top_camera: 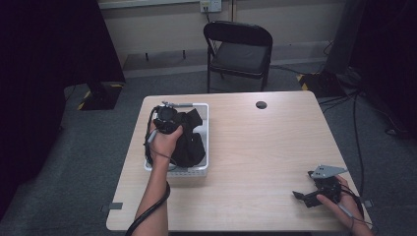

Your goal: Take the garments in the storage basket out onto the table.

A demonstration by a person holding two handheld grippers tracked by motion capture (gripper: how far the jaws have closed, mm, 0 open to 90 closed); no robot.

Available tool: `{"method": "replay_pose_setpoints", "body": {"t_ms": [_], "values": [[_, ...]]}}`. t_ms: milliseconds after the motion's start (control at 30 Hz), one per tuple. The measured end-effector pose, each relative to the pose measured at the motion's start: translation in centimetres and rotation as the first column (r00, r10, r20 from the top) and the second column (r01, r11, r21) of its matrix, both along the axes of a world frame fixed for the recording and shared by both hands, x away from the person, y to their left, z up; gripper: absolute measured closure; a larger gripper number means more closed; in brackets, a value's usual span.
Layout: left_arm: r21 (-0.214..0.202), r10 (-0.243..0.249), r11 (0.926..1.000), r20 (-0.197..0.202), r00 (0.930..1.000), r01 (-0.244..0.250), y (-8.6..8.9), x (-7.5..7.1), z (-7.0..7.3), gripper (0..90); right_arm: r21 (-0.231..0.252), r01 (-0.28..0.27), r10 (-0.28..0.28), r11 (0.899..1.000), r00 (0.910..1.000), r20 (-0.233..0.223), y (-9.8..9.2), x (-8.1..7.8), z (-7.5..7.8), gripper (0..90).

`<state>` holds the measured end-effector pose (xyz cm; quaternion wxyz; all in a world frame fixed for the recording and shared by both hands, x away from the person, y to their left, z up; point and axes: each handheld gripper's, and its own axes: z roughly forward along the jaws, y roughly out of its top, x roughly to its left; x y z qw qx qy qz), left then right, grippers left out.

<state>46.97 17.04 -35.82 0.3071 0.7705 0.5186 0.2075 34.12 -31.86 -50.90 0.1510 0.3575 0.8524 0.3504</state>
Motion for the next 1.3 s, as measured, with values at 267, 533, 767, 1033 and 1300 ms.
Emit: {"method": "replay_pose_setpoints", "body": {"t_ms": [267, 533, 767, 1033, 1300], "values": [[-0.003, -0.037, 0.9993, 0.004, 0.9993, 0.037, -0.9, -0.5, 1.4, 67.7, 0.000, 0.000, 0.000, 1.000, 1.0000, 0.000, 0.0, 0.0, 0.0, 0.0], [0.001, -0.074, 0.9973, 0.016, 0.9971, 0.074, -1.8, -0.9, 2.9, 67.8, 0.000, 0.000, 0.000, 1.000, 1.0000, 0.000, 0.0, 0.0, 0.0, 0.0], [-0.008, -0.099, 0.9950, 0.036, 0.9945, 0.099, -2.7, -1.3, 4.4, 67.9, 0.001, 0.001, -0.001, 1.000, 1.0000, 0.000, 0.0, 0.0, 0.0, 0.0], [-0.015, -0.135, 0.9906, 0.049, 0.9897, 0.136, -4.1, -1.4, 5.8, 67.9, 0.000, 0.000, 0.000, 1.000, 1.0000, 0.001, 0.0, 0.0, 0.0, 0.0], [-0.009, -0.173, 0.9848, 0.058, 0.9833, 0.173, -6.1, -1.3, 6.9, 68.0, 0.001, 0.001, -0.001, 1.000, 1.0000, 0.000, 0.0, 0.0, 0.0, 0.0]]}}
